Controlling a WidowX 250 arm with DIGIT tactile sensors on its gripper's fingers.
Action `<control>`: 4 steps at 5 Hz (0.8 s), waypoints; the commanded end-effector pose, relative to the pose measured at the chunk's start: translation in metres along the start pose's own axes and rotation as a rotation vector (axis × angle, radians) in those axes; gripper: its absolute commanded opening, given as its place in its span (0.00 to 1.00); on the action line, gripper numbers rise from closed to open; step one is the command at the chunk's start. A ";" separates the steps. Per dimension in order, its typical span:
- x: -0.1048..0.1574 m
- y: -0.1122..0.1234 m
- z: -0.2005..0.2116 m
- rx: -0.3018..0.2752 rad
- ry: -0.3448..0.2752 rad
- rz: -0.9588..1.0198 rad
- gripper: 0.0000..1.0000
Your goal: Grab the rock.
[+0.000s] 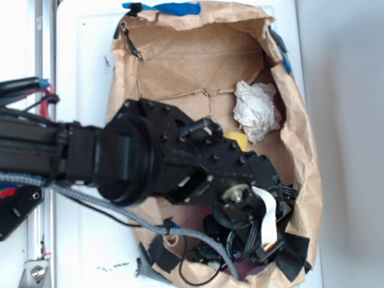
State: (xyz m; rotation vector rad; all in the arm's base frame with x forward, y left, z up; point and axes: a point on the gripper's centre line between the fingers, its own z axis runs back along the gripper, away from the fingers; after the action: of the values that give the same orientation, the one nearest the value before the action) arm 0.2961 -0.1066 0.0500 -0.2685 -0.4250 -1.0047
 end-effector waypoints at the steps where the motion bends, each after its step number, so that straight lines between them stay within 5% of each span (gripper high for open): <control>1: 0.034 0.017 0.006 0.090 -0.088 -0.034 1.00; 3: 0.035 0.024 -0.013 0.096 -0.026 -0.030 1.00; 4: 0.032 0.023 -0.014 0.098 -0.024 -0.023 0.00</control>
State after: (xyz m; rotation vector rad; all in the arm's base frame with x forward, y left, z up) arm 0.3239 -0.1066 0.0329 -0.2173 -0.4196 -0.9821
